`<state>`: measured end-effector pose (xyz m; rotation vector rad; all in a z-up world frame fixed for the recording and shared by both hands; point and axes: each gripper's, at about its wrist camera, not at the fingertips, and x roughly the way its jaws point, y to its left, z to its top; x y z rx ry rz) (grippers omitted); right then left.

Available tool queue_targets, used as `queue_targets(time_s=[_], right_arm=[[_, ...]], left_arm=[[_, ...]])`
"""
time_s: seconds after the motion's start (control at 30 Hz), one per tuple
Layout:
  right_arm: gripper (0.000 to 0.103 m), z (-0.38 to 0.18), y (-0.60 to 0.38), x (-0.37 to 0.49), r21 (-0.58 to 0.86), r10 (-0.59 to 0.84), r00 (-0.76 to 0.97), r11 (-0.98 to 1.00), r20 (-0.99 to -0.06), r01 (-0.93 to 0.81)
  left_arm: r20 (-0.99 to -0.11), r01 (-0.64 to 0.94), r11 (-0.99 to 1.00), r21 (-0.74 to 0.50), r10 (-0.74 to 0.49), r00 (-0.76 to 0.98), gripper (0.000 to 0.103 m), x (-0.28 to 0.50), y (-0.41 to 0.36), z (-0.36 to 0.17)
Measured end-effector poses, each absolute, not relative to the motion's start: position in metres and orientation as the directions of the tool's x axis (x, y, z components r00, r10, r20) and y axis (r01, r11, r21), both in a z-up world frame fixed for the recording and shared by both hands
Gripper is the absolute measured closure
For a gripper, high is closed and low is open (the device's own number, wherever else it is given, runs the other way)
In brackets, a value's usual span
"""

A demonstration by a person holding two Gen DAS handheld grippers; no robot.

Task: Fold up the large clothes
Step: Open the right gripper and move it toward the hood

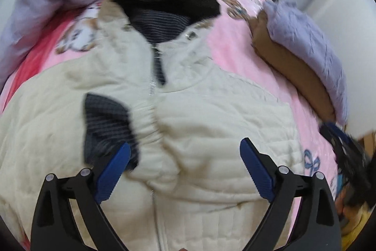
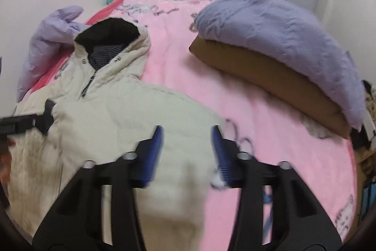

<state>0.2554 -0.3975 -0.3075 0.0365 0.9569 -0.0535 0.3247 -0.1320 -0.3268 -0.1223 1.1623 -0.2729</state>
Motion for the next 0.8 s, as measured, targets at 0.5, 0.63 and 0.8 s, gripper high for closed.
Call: queue_targets(time_s=[0.5, 0.63, 0.8], right_arm=[[0.062, -0.409, -0.381, 0.303, -0.007, -0.03, 0.329, 0.997, -0.944, 0.071], [0.056, -0.407, -0.373, 0.308, -0.06, -0.079, 0.324, 0.996, -0.943, 0.068], [0.034, -0.362, -0.376, 0.292, 0.04, -0.012, 0.429, 0.993, -0.903, 0.11]], left_arm=[[-0.949, 0.29, 0.955, -0.059, -0.144, 0.281, 0.008, 0.322, -0.153, -0.389], [-0.946, 0.305, 0.951, -0.047, -0.141, 0.291, 0.005, 0.32, -0.156, -0.388], [-0.881, 0.222, 0.961, -0.165, -0.245, 0.405, 0.005, 0.32, -0.117, -0.348]])
